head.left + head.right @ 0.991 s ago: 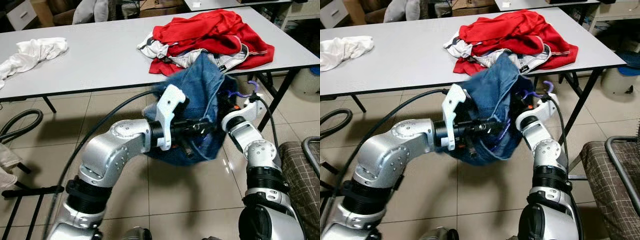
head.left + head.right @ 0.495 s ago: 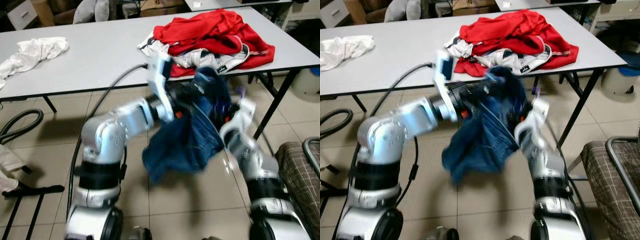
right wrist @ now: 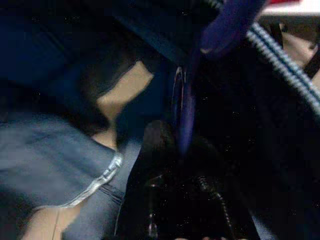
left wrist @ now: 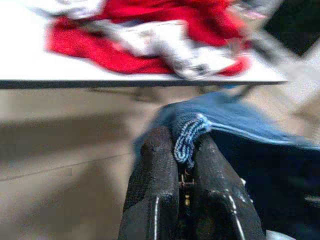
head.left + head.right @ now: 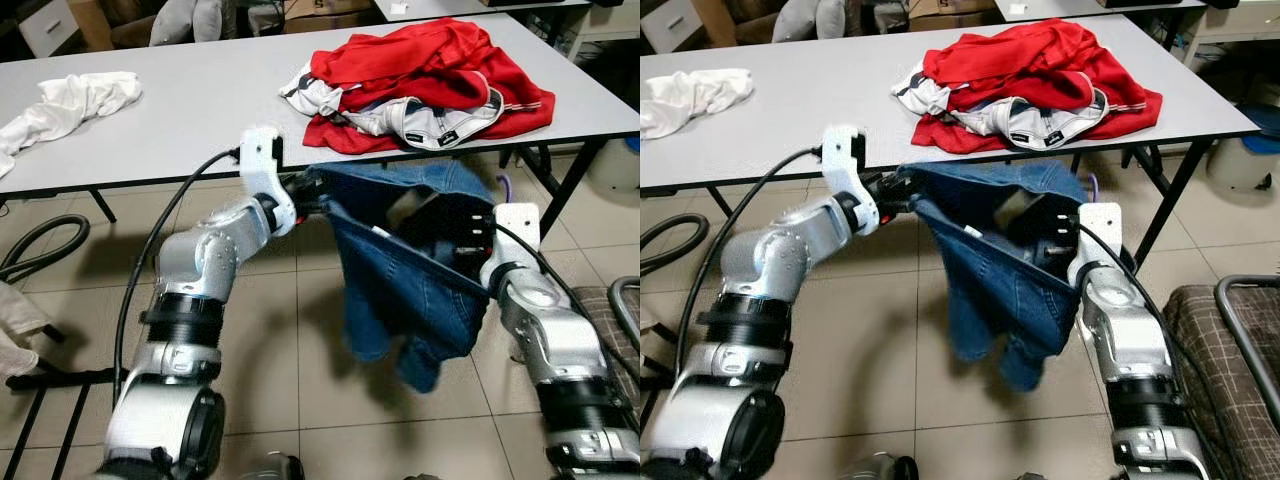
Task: Hang hanger
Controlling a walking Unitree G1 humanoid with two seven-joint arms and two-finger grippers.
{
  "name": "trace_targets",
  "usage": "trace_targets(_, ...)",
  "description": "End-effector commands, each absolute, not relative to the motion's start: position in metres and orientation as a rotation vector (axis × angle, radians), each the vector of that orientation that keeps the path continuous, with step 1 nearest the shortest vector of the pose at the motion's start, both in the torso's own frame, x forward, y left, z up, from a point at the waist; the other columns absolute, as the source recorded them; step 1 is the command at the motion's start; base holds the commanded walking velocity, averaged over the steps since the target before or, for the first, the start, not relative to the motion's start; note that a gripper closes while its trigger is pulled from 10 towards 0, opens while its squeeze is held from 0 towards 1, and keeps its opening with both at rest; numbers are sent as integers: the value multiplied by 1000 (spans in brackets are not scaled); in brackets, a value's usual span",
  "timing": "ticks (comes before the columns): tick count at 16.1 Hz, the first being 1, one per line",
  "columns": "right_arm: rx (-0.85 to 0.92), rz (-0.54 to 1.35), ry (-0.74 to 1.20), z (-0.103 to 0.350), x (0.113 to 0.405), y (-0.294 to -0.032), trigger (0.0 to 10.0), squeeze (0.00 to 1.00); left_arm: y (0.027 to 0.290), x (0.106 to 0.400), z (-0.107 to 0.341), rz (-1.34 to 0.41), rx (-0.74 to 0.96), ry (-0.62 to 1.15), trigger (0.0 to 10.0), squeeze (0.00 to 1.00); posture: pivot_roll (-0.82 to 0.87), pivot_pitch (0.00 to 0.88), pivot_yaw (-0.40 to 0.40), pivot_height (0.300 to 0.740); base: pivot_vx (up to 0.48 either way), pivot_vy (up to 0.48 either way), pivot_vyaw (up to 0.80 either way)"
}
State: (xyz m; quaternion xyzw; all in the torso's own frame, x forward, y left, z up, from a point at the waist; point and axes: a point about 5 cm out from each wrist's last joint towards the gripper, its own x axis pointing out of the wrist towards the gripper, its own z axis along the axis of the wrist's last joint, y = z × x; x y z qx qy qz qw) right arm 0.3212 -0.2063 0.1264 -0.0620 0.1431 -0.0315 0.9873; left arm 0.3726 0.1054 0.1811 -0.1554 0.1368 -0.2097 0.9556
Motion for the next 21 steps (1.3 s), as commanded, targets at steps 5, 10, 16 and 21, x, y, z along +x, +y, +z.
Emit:
trace_targets(5,-181,-110,284,146,297,-219,10000,0,181,377,114,46,31,376,0,0,-32,30,73,740,0,0,0)
trace_targets(10,-109,-25,181,183,299,-196,10000,0,158,349,54,-11,216,519,0,0,-54,42,75,740,0,0,0)
trace_targets(16,109,448,88,228,290,-131,10000,0,119,319,15,-181,245,588,0,0,-65,55,59,740,0,0,0)
trace_targets(21,104,671,122,230,277,-122,10000,0,107,309,7,-270,195,572,0,0,-66,57,46,740,0,0,0)
